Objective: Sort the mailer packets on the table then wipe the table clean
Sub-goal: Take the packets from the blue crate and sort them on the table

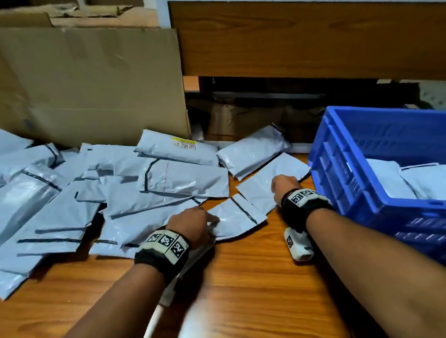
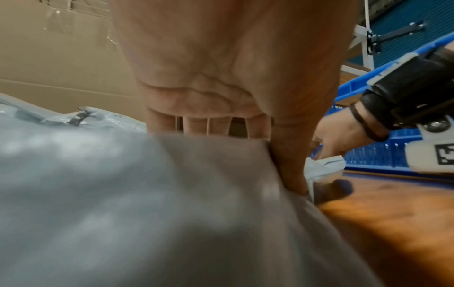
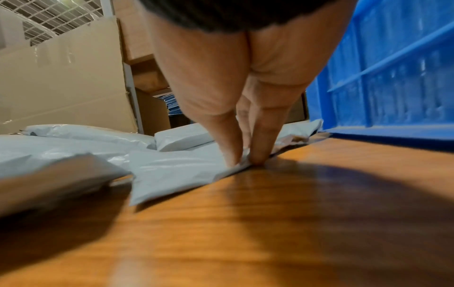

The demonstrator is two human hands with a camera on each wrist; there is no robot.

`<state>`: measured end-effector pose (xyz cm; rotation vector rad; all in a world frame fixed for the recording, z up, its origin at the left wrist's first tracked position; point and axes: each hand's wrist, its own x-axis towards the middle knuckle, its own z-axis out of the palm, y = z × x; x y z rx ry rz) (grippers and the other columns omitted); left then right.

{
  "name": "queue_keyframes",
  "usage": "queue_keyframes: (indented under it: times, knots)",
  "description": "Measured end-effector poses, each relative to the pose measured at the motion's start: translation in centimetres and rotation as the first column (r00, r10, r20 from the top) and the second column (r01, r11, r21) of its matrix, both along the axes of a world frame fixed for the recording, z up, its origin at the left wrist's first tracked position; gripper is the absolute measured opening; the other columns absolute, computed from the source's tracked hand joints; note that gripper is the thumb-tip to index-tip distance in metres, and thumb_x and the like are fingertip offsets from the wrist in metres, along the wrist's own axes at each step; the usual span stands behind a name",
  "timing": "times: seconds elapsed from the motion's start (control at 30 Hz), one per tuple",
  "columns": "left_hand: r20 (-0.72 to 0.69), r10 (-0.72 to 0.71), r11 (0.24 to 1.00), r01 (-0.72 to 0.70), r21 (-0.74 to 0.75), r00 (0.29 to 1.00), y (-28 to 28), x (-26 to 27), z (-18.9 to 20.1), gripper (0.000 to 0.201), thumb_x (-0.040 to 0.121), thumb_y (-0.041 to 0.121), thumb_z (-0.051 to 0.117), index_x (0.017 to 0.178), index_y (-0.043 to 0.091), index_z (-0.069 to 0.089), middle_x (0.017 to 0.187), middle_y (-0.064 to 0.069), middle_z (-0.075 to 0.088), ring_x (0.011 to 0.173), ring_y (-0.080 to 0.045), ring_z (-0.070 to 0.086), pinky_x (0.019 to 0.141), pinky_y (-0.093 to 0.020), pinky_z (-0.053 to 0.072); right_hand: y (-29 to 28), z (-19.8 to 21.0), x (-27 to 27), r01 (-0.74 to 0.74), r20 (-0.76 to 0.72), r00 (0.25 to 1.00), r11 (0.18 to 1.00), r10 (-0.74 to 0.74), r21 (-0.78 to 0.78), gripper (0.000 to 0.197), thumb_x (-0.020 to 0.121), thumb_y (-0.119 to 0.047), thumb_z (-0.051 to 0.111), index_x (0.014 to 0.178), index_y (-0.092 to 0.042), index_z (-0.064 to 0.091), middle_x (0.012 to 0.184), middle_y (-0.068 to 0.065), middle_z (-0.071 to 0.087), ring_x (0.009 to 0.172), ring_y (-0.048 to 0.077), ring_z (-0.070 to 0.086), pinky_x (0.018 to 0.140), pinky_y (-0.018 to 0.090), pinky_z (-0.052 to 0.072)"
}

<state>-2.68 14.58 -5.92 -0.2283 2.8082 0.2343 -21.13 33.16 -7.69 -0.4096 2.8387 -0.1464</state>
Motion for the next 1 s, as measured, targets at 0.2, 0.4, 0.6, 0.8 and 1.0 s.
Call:
queue_keyframes:
  times: [0.2,0.4,0.6,0.8,1.0]
  knots:
    - [0.059,0.053,0.996,-0.049,-0.069,0.997,-1.0,0.4,0.0,0.044,0.076,0.046,0.068,0.120,0.045,0.058,0.130,0.004,0.054,0.117,-0.021,0.055,0.089,-0.035,0.045,1.7,2.3,0.7,-0.210,0.153,0.970,0.966,0.187,0.150,0.032,0.085,-0.040,0.068,0.103,-0.014,0.067,0.106,0.006,0.066,0.095,0.023,0.060,0.074,0.029,0.046]
    - [0.066,0.048,0.997,-0.044,-0.064,0.997,-1.2,1.1,-0.3,0.033,0.076,0.045,0.069,0.107,0.042,0.059,0.122,0.003,0.055,0.109,-0.023,0.058,0.084,-0.035,0.047,0.9,0.8,1.6,-0.238,0.158,0.963,0.964,0.218,0.118,0.068,0.086,-0.057,0.058,0.144,-0.031,0.034,0.142,0.015,0.036,0.121,0.036,0.049,0.098,0.040,0.043]
    - [0.002,0.077,0.996,-0.077,-0.034,0.997,-0.7,1.8,-0.2,0.023,0.076,0.036,0.063,0.064,0.033,0.044,0.100,0.000,0.055,0.093,-0.026,0.059,0.074,-0.034,0.047,0.0,0.9,2.1,-0.301,0.150,0.948,0.943,0.281,0.141,0.054,0.087,-0.025,0.068,0.136,-0.029,0.048,0.134,0.013,0.042,0.114,0.032,0.055,0.093,0.033,0.044]
    - [-0.068,0.125,0.992,-0.126,-0.001,0.990,-0.5,2.4,-0.7,0.018,0.078,0.048,0.062,0.091,0.035,0.061,0.109,-0.002,0.058,0.100,-0.024,0.060,0.081,-0.034,0.049,2.0,2.4,1.9,-0.405,0.232,0.907,0.880,0.352,0.249,0.034,0.082,-0.003,0.065,0.110,-0.022,0.065,0.113,0.004,0.059,0.099,0.024,0.059,0.071,0.027,0.047]
    - [0.082,0.120,0.993,-0.118,-0.026,0.989,0.7,2.3,-0.2,0.076,0.066,0.081,0.057,0.132,0.045,0.045,0.136,-0.003,0.042,0.127,-0.027,0.043,0.101,-0.044,0.041,2.1,4.3,1.7,-0.332,0.206,0.933,0.927,0.296,0.173,0.019,0.081,-0.019,0.070,0.100,-0.019,0.069,0.105,0.002,0.066,0.085,0.016,0.059,0.062,0.022,0.044]
